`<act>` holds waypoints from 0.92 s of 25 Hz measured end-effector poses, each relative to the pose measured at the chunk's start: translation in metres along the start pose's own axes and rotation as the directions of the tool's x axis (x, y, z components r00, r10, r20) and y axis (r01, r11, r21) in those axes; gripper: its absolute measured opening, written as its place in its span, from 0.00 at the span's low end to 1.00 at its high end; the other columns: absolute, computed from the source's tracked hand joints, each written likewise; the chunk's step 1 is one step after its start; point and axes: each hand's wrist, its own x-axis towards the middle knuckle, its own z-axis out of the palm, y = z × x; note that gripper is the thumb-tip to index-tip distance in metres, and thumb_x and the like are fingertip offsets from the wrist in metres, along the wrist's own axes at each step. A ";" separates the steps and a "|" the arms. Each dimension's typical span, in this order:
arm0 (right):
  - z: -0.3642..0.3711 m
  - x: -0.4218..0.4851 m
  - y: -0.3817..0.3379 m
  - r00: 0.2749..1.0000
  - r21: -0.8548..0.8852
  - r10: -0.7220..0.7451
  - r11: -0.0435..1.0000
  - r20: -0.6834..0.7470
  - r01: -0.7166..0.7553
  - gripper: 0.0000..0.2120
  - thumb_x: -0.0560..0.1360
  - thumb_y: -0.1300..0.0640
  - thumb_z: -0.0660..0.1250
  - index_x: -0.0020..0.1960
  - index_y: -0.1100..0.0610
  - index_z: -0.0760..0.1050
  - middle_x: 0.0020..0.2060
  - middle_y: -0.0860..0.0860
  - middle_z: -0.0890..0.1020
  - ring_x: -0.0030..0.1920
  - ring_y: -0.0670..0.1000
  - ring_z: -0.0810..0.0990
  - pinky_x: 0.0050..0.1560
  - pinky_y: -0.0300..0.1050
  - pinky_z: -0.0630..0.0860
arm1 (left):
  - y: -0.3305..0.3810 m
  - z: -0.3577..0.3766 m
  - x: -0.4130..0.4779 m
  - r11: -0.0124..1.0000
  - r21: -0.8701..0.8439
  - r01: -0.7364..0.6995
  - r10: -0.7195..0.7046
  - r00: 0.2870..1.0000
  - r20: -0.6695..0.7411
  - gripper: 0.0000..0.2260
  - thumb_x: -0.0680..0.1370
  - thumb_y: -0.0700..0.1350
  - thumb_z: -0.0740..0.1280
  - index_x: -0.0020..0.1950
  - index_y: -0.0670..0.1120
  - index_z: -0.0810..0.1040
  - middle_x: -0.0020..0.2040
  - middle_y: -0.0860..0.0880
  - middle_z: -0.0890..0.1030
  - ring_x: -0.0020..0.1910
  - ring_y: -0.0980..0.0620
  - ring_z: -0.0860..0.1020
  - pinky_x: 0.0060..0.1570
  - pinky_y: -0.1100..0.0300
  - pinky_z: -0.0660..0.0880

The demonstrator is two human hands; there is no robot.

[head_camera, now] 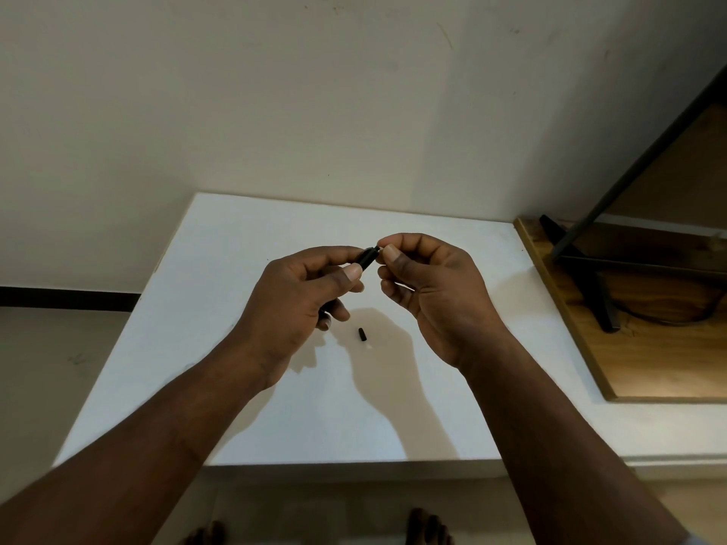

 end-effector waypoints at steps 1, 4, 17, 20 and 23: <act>0.000 0.000 0.000 1.000 0.003 -0.004 1.000 0.001 0.004 0.07 0.82 0.63 0.70 0.50 0.56 0.86 0.43 0.50 0.86 0.43 0.48 0.84 0.47 0.40 0.81 | 0.000 0.000 0.000 1.000 -0.002 -0.001 0.001 1.000 0.001 0.10 0.81 0.47 0.71 0.56 0.60 0.87 0.46 0.49 0.88 0.34 0.53 0.81 0.34 0.61 0.74; 0.001 -0.001 -0.001 1.000 0.022 -0.010 1.000 -0.002 0.010 0.07 0.82 0.63 0.70 0.50 0.56 0.85 0.42 0.50 0.86 0.43 0.48 0.84 0.48 0.40 0.82 | -0.001 -0.001 0.000 1.000 -0.004 -0.003 0.003 1.000 0.003 0.10 0.81 0.46 0.71 0.56 0.60 0.87 0.45 0.50 0.88 0.34 0.53 0.81 0.34 0.61 0.74; -0.001 -0.004 -0.006 0.950 -0.546 -0.313 0.797 -0.007 0.258 0.10 0.81 0.63 0.70 0.46 0.50 0.83 0.39 0.44 0.86 0.38 0.41 0.83 0.42 0.34 0.81 | -0.001 -0.002 -0.002 0.931 0.336 -0.144 0.170 0.984 -0.051 0.09 0.80 0.52 0.71 0.55 0.66 0.85 0.46 0.58 0.87 0.34 0.55 0.83 0.35 0.65 0.74; -0.001 -0.004 -0.006 0.930 -0.647 -0.366 0.704 0.020 0.291 0.11 0.81 0.64 0.70 0.45 0.49 0.82 0.39 0.45 0.85 0.41 0.44 0.83 0.45 0.43 0.83 | -0.002 -0.002 -0.002 0.865 0.462 -0.196 0.258 0.963 -0.073 0.09 0.79 0.52 0.72 0.56 0.66 0.85 0.48 0.59 0.86 0.38 0.53 0.83 0.36 0.72 0.73; -0.001 -0.004 -0.004 0.916 -0.726 -0.398 0.613 0.055 0.310 0.10 0.81 0.63 0.70 0.46 0.50 0.82 0.38 0.44 0.83 0.43 0.48 0.82 0.47 0.52 0.82 | -0.004 -0.002 -0.003 0.818 0.519 -0.249 0.328 0.942 -0.066 0.10 0.79 0.51 0.73 0.58 0.64 0.85 0.46 0.59 0.85 0.40 0.56 0.81 0.38 0.73 0.72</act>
